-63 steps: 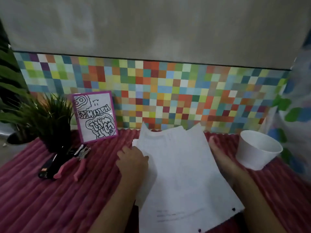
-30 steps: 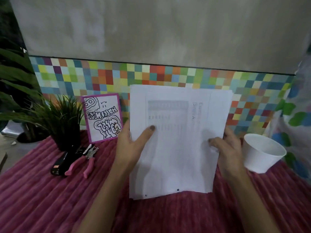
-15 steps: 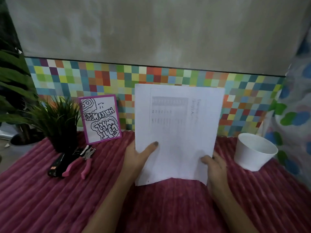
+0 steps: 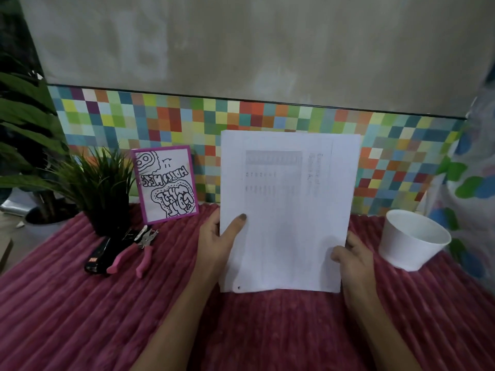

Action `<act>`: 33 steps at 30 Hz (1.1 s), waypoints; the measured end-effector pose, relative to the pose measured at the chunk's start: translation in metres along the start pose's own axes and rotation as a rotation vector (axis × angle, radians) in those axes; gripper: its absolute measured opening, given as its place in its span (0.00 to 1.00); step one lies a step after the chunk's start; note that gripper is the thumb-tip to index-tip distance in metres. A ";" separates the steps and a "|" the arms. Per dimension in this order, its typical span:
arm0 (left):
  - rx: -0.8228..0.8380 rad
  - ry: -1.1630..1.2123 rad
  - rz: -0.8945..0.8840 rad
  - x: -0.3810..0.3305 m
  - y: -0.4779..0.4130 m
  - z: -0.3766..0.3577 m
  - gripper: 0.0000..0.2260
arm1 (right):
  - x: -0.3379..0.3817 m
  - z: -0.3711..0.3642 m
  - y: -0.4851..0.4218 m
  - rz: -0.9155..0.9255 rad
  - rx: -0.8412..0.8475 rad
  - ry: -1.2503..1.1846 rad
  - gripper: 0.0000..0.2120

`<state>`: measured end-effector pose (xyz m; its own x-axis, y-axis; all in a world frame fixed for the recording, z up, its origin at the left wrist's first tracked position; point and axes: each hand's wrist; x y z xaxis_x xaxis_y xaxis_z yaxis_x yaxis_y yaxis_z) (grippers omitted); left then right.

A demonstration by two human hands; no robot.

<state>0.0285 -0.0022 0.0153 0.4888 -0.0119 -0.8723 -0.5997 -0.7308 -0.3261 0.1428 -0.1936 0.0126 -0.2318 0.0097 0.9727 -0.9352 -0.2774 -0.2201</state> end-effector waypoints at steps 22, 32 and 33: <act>-0.025 -0.144 -0.209 0.003 0.016 -0.016 0.14 | 0.003 -0.004 0.005 0.082 -0.069 -0.016 0.11; -0.021 -0.203 0.182 -0.007 0.036 -0.027 0.08 | 0.019 0.040 0.012 0.014 0.033 0.336 0.17; -0.056 -0.268 0.225 -0.001 0.042 -0.025 0.09 | 0.010 0.040 0.016 -0.008 0.053 0.426 0.14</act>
<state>0.0185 -0.0498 0.0119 0.1603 -0.0030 -0.9871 -0.6343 -0.7665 -0.1007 0.1364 -0.2362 0.0218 -0.3244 0.4051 0.8548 -0.9252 -0.3240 -0.1976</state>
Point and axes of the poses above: each hand's wrist, its own y-axis away from the middle knuckle, its own z-axis out of the back of the hand, x = y × z, and after that the axes turned 7 degrees about y, right-handed
